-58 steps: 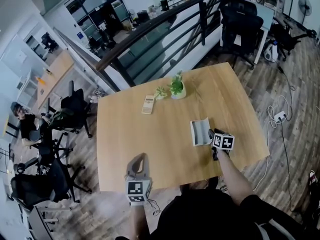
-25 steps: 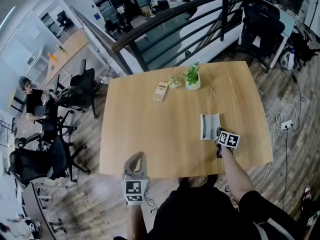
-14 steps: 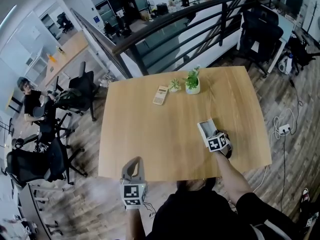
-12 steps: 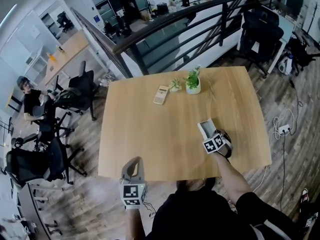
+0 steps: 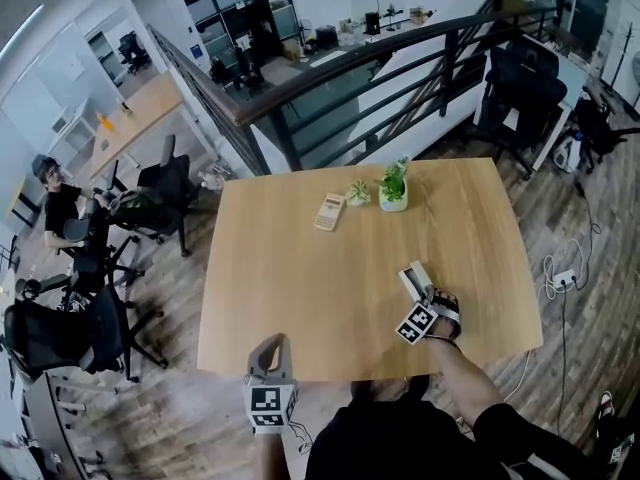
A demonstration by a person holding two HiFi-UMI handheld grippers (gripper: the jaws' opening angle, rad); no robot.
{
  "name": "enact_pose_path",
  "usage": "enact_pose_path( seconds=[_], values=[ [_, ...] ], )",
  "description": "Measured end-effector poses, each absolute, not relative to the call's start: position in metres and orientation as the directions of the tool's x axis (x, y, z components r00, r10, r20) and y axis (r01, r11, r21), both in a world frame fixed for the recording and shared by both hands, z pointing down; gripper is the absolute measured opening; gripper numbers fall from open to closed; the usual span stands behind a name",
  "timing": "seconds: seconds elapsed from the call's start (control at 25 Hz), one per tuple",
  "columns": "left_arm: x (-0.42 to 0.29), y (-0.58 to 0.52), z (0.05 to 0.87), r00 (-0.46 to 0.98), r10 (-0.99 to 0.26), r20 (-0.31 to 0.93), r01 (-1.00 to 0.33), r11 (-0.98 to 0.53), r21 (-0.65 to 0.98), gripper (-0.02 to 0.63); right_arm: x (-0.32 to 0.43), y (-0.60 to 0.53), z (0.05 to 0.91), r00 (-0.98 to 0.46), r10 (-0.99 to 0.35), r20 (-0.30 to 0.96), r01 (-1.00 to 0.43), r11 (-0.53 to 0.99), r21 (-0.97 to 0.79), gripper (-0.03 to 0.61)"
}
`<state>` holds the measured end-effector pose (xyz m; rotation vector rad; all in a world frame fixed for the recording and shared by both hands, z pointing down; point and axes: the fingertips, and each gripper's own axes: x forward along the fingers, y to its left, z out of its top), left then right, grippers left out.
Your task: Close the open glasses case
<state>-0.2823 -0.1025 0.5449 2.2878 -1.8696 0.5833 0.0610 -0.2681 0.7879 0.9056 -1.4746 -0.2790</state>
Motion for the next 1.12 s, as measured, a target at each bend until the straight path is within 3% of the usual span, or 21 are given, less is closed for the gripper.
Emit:
enact_pose_path(
  seconds=[0.08, 0.2, 0.32, 0.4, 0.48, 0.52, 0.6, 0.72, 0.8, 1.0, 1.12],
  values=[
    [-0.284, -0.105, 0.546, 0.164, -0.916, 0.367, -0.964, -0.227, -0.138, 0.009, 0.054, -0.264, 0.791, 0.112, -0.651, 0.751, -0.345, 0.683, 0.644, 0.141],
    [-0.287, -0.107, 0.548, 0.172, -0.916, 0.363, -0.965, -0.23, -0.123, 0.009, 0.047, -0.262, 0.792, 0.065, -0.611, 0.789, -0.409, 0.705, 0.58, 0.144],
    [-0.288, -0.107, 0.552, 0.176, -0.916, 0.361, -0.97, -0.224, -0.094, 0.009, 0.035, -0.255, 0.798, -0.082, -0.471, 0.878, -0.563, 0.749, 0.349, 0.179],
    [-0.289, -0.106, 0.555, 0.173, -0.914, 0.366, -0.972, -0.218, -0.084, 0.009, 0.035, -0.253, 0.799, -0.173, -0.414, 0.894, -0.711, 0.68, 0.177, 0.156],
    [-0.292, -0.104, 0.555, 0.169, -0.914, 0.368, -0.974, -0.211, -0.077, 0.009, 0.049, -0.254, 0.799, -0.218, -0.406, 0.887, -0.849, 0.527, 0.032, 0.019],
    [-0.294, -0.103, 0.555, 0.168, -0.915, 0.367, -0.976, -0.208, -0.072, 0.009, 0.052, -0.254, 0.8, -0.262, -0.403, 0.877, -0.883, 0.467, -0.049, 0.014],
    [-0.295, -0.102, 0.556, 0.163, -0.915, 0.369, -0.977, -0.201, -0.066, 0.009, 0.047, -0.257, 0.799, -0.319, -0.416, 0.852, -0.875, 0.473, -0.097, 0.014],
    [-0.297, -0.1, 0.557, 0.153, -0.913, 0.378, -0.979, -0.192, -0.066, 0.009, 0.035, -0.258, 0.8, -0.241, -0.432, 0.869, -0.788, 0.61, 0.085, 0.014],
    [-0.295, -0.098, 0.557, 0.149, -0.913, 0.38, -0.98, -0.187, -0.065, 0.009, 0.034, -0.261, 0.799, -0.211, -0.451, 0.867, -0.794, 0.596, 0.117, 0.014],
    [-0.28, -0.102, 0.552, 0.168, -0.911, 0.376, -0.975, -0.209, -0.072, 0.009, 0.042, -0.263, 0.788, -0.337, -0.475, 0.813, -0.879, 0.469, -0.091, 0.014],
    [-0.268, -0.105, 0.548, 0.188, -0.91, 0.369, -0.97, -0.231, -0.077, 0.009, 0.053, -0.256, 0.746, -0.416, -0.586, 0.695, -0.898, 0.386, -0.211, 0.014]
  ],
)
